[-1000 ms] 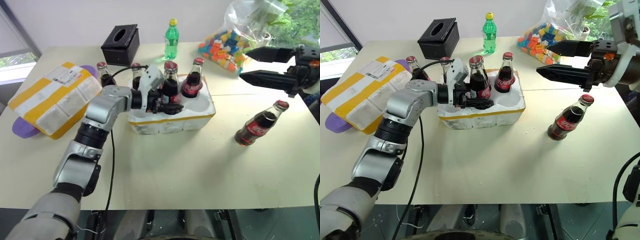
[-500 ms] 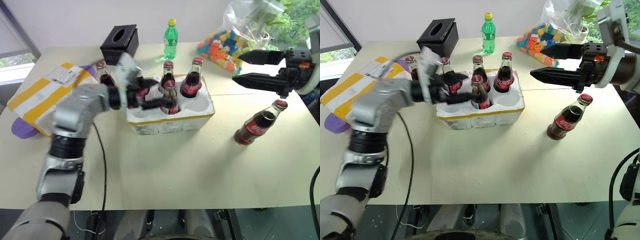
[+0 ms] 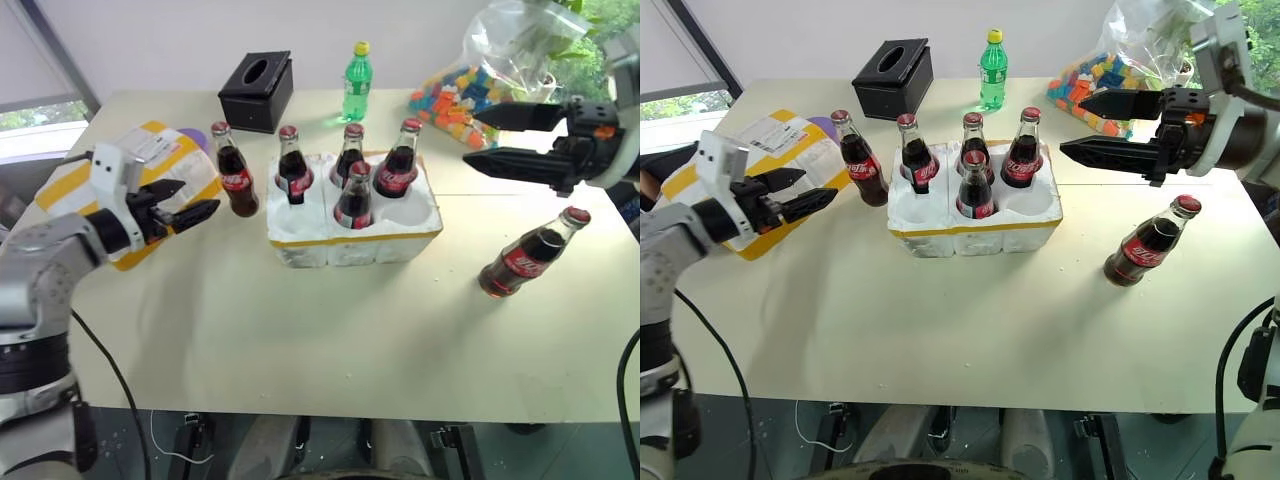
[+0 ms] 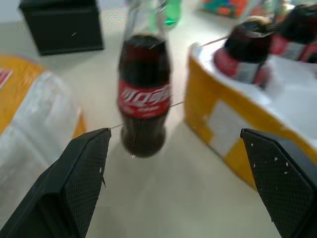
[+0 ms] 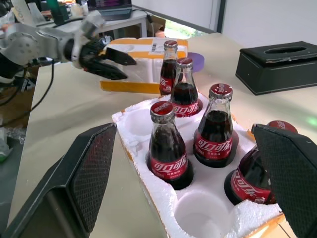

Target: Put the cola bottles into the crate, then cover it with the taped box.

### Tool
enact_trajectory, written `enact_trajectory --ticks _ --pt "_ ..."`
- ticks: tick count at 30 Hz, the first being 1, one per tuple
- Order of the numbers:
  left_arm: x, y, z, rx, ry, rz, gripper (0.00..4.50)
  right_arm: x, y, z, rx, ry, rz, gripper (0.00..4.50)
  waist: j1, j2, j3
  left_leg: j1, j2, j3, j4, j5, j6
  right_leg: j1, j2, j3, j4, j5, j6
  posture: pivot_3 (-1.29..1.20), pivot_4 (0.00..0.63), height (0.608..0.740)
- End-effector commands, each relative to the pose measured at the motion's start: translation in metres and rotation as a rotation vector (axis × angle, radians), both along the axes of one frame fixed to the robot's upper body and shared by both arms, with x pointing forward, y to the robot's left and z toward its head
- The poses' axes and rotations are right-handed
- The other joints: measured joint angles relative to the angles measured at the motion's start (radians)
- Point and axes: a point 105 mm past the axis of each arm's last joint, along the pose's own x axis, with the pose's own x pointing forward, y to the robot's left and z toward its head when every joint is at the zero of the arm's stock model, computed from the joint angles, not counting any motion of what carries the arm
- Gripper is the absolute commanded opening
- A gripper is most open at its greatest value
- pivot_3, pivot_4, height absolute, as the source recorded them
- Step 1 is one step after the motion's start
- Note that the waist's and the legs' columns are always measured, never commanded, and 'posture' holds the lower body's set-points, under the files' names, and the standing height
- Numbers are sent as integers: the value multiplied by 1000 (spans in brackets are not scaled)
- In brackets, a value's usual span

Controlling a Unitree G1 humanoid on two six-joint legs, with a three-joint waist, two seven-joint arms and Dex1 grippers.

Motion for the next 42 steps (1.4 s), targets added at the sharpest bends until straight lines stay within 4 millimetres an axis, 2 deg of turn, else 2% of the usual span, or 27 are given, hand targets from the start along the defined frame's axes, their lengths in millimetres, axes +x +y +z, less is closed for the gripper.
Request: enact_trajectory --ticks 1,6,13,18,23,26,27,28,32,35,38,40,42 --pt "19 -12 8 32 -79 53 4384 -5 1 16 8 -68 7 4500 -2 0 0 0 0 0 0 0 0 0 0 0 0 0 0 0 150 732" --pt "40 -28 -3 29 -75 40 4384 -6 1 17 10 -69 3 4500 -8 0 0 -1 0 0 0 0 0 -1 0 0 0 0 1 0 150 732" --pt "72 -23 -5 45 -76 114 4384 -5 -1 19 19 -70 -12 4500 -6 0 0 -1 -1 1 0 0 0 -1 -1 0 0 1 1 0 150 732" --pt "86 -27 -1 45 -96 118 4384 -6 -2 19 14 -71 -19 4500 -5 0 0 -1 -1 1 1 0 0 -1 -1 0 0 1 2 0 150 732" --pt "96 -43 -3 44 -100 70 4384 -7 -1 18 11 -69 -21 4500 -6 0 0 -1 -1 1 1 0 0 -2 -2 0 0 1 2 0 150 732" --pt "100 -42 -6 46 -87 74 3541 -10 0 17 0 -67 -10 4500 -6 0 0 -1 -1 1 1 0 0 -2 -2 0 0 1 2 0 150 732" --pt "101 -42 -6 46 -88 73 3056 -11 1 17 -2 -67 -8 4500 -6 0 0 -1 -1 1 1 0 0 -2 -2 0 0 1 2 0 150 732" --pt "101 -40 -6 50 -86 71 2783 -11 1 17 -4 -68 -7 4500 -6 0 0 -1 -1 1 1 0 0 -2 -2 0 0 1 2 0 150 732" --pt "98 -32 -2 92 -79 50 2828 -12 1 19 -11 -74 -7 4500 -7 -1 0 -1 -1 1 1 0 0 -2 -2 0 0 1 2 0 150 732" --pt "92 -26 13 82 -73 11 2828 -12 0 19 -13 -76 -11 4500 -14 -1 0 -1 -1 1 0 0 0 -2 -2 0 0 1 2 0 150 732" --pt "70 -28 47 70 -76 -165 2828 -11 0 19 -15 -74 -16 4500 -25 -3 2 -3 -1 1 0 0 0 -4 -1 0 0 1 2 0 150 732" --pt "42 -33 79 63 -78 -345 2828 -11 -1 18 -14 -70 -19 4500 -32 -7 4 -4 -1 1 0 1 -1 -6 -1 0 1 1 2 0 150 732" --pt "18 -38 99 77 -72 -485 2828 -11 -1 17 -13 -68 -22 4500 -33 -9 6 -7 -1 1 0 2 -4 -8 -2 0 2 1 2 0 150 732"
